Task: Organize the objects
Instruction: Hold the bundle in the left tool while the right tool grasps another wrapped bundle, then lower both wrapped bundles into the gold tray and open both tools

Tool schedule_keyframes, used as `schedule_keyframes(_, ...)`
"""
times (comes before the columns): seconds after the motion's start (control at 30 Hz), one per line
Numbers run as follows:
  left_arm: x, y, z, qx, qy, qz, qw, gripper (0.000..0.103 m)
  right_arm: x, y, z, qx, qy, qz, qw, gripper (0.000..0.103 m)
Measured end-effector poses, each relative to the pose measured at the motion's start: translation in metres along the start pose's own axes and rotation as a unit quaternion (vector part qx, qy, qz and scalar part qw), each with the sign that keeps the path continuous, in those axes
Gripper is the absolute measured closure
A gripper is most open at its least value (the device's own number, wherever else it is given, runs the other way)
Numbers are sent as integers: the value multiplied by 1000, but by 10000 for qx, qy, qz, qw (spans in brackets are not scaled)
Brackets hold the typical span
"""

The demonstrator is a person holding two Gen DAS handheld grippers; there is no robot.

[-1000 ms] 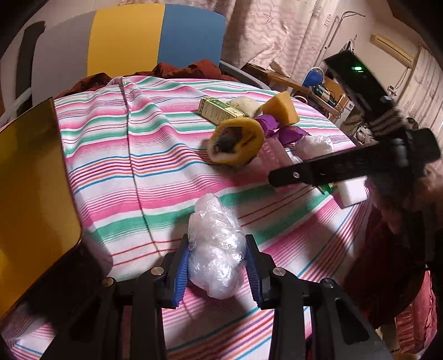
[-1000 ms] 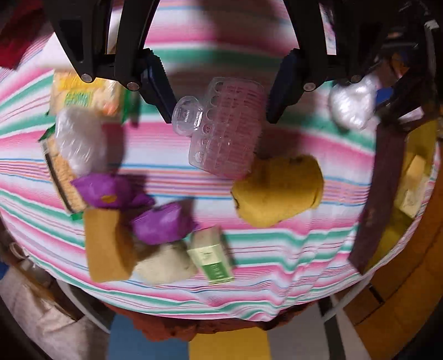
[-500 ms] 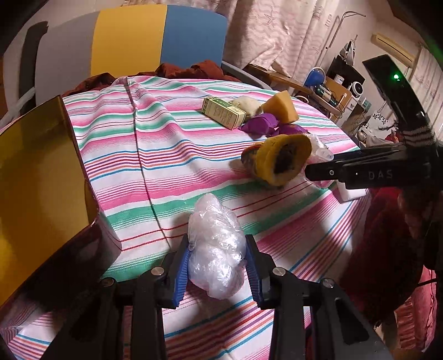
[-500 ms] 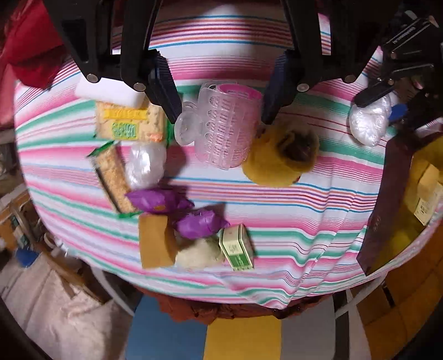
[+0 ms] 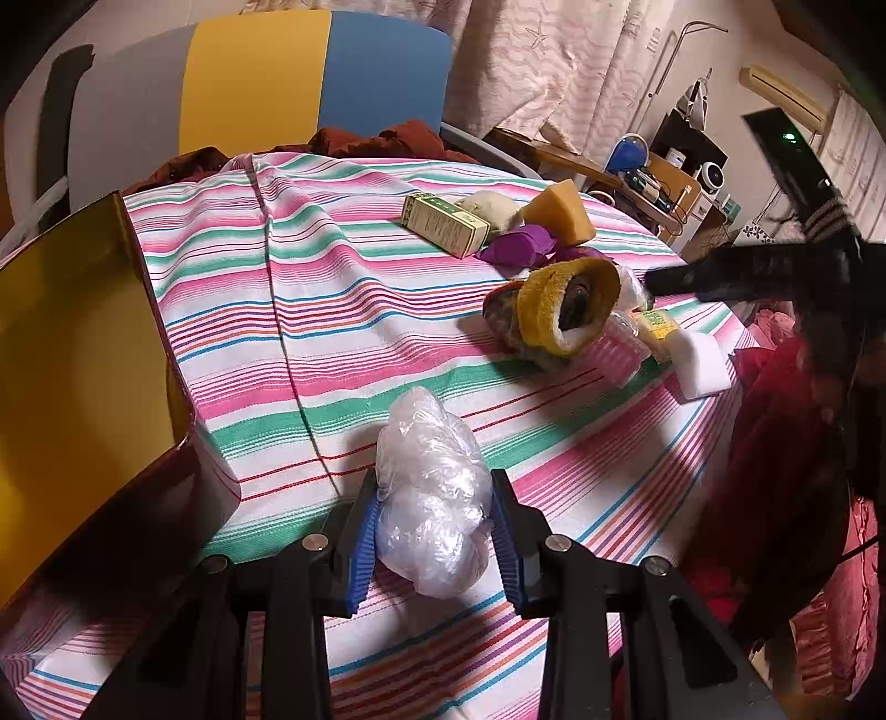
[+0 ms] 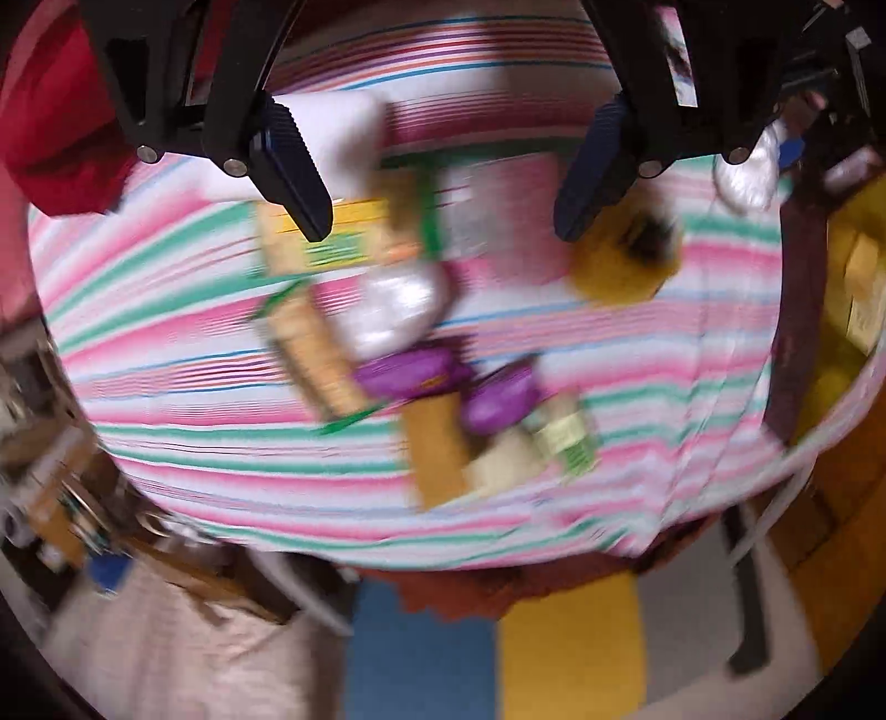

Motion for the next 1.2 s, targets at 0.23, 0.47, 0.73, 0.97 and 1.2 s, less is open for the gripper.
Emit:
schedule_keyframes(0.23, -1, 1, 1, -5, 14, 5, 10000, 67, 27, 36, 41, -254, 239, -190, 9992, 20)
schedule_keyframes(0.47, 5, -2, 2, 30, 123, 5, 9999, 67, 12, 75, 54, -830, 46, -544, 9950, 43)
schedule_keyframes(0.73, 5, -22, 8, 323, 139, -14, 9994, 67, 3, 73, 48, -874, -8, -460, 9951, 73)
schedule_keyframes(0.97, -4, -66, 17, 887, -11, 9, 9961, 67, -18, 5, 40, -108, -316, -331, 9989, 73)
schedule_keyframes(1.2, -45, -107, 16, 1247, -611, 287, 9899, 67, -92, -35, 20, 416, -938, 795, 9915, 73)
Point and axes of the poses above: each gripper's, at about its wrist camera, not at the fingertips, and y roughly the way its jaws point, x to its right, z to its top, the point moved 1 cm from there along y, roughly the way its jaws point, and after that the axes turned 10 degrees about y, right-handed, at the moved point
